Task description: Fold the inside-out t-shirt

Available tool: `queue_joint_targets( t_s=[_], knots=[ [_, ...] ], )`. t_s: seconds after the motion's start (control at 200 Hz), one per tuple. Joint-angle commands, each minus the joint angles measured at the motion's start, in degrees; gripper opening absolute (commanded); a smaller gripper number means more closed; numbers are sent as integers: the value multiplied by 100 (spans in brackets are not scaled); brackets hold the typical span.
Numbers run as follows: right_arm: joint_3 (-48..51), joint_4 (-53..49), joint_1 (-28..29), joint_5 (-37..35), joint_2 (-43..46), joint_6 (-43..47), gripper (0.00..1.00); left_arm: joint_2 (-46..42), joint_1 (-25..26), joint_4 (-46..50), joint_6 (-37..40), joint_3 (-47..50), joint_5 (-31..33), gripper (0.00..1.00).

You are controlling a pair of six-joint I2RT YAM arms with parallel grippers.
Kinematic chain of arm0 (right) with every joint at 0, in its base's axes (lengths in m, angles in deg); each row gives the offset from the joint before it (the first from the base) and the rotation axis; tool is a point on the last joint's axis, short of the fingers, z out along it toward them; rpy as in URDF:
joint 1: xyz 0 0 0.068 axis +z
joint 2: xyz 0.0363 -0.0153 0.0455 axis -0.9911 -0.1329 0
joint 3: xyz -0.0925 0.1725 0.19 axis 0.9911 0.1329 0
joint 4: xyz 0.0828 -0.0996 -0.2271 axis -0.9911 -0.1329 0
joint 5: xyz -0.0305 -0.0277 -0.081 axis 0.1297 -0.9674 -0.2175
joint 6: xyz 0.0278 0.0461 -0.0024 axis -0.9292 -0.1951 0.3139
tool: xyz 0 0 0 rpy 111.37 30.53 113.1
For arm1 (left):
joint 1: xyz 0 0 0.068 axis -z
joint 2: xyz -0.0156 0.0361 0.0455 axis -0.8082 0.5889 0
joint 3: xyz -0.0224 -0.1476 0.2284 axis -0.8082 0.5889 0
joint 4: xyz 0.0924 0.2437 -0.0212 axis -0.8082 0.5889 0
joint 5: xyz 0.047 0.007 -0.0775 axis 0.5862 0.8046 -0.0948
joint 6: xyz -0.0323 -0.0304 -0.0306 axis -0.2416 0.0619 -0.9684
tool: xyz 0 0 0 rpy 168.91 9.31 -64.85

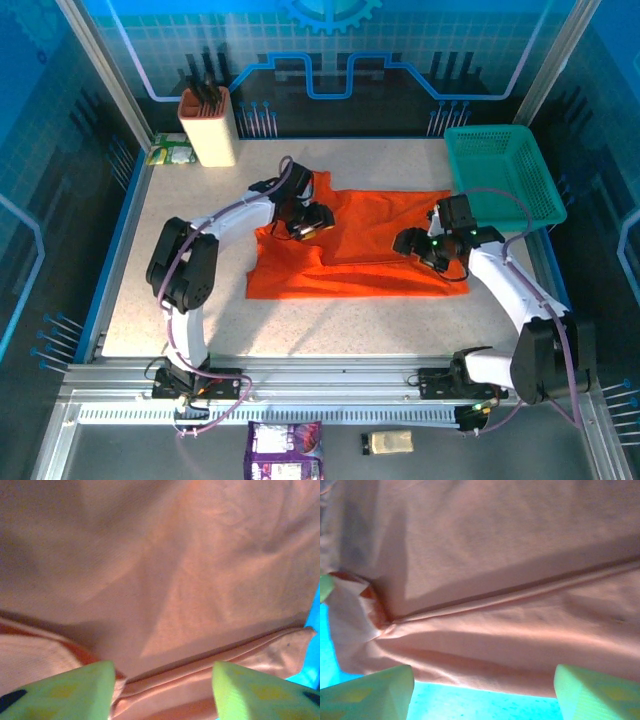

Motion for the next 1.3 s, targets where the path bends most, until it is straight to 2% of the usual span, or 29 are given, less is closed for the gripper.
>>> queue_joint_targets(
  t_s=[0.0,0.125,0.22,0.345,0.44,0.555,0.851,1.116,1.291],
  knots=[
    [-71,673,52,1136,-331,202,72,-603,28,451,206,429,298,46],
    [-194,1365,572,1719,-900,60,67,-1142,-75,655,256,1061,688,37],
    [-426,1869,1106,1938,-1424,-166,59,-1609,-379,557,210,1718,613,34],
    [-959,2335,1823,1945,-2222,-434,39,-2083,-803,443,224,2474,439,23],
    [-1510,2450,2291,1948,-2897,-506,27,-2219,-983,360,278,2834,279,11],
    [-2036,2577,2630,1915,-3599,-618,18,-2112,-1044,138,291,3100,17,5],
    [-2491,2163,2567,644,-4412,-442,7,-1903,-1162,116,278,3710,90,5],
    [-2462,1980,2326,417,-4793,-512,4,-2171,-1595,-69,257,4208,36,5],
    [-2370,2029,2226,717,-4202,-454,8,-2448,-1600,50,327,3928,-152,6]
  ],
)
